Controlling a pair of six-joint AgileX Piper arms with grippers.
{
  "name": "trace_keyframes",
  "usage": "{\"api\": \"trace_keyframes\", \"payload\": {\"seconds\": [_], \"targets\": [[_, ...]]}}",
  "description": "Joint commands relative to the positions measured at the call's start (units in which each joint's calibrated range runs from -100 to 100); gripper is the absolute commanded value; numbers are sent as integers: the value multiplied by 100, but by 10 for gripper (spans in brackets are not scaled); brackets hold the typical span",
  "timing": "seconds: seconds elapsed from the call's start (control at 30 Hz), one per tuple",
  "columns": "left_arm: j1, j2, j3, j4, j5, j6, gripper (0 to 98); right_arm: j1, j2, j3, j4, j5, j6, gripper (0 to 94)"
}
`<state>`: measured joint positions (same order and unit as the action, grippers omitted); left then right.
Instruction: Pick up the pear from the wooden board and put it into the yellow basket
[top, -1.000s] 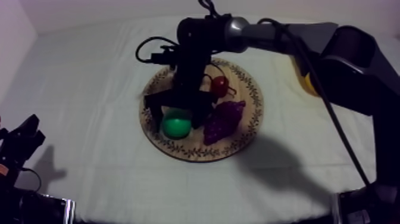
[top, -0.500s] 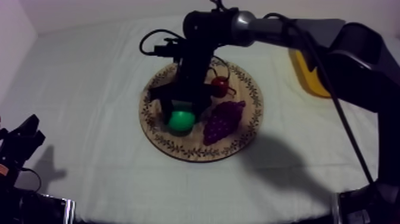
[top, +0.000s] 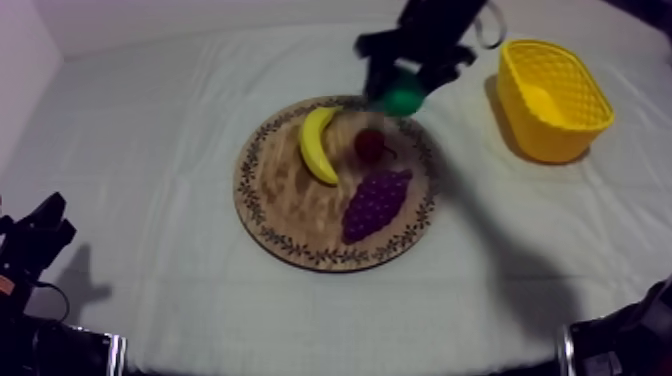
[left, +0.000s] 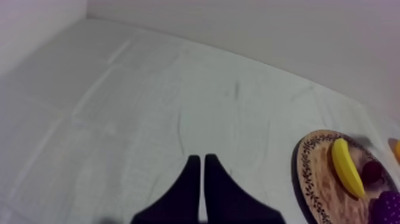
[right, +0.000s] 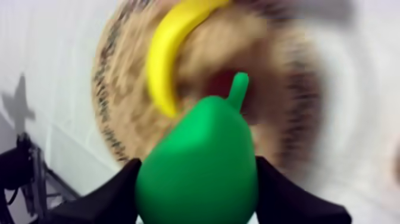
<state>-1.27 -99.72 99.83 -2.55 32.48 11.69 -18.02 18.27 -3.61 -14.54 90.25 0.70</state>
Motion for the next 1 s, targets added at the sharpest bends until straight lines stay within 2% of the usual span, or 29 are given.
{"api": "trace_keyframes", "payload": {"seconds": [0.0, 0.17, 0.3, 0.67, 0.7, 0.87, 0.97], "targets": [[0, -2, -5, -1, 1, 0, 1, 690, -627, 147, 112, -83, 180, 416], [0, -2, -5, -1, 1, 0, 1, 1537, -901, 287, 295, -253, 416, 422], [0, -2, -5, -1, 1, 0, 1, 2027, -946, 477, 418, -546, 526, 426], [0, -2, -5, -1, 1, 0, 1, 2520, -683, 1098, 845, -1549, 512, 463], [0, -2, -5, -1, 1, 0, 1, 2539, -662, 1145, 863, -1626, 511, 491], [0, -2, -5, -1, 1, 0, 1, 2591, -665, 1391, 920, -1812, 516, 765], [0, -2, -5, -1, 1, 0, 1, 2588, -820, 1536, 960, -1805, 529, 844]]}}
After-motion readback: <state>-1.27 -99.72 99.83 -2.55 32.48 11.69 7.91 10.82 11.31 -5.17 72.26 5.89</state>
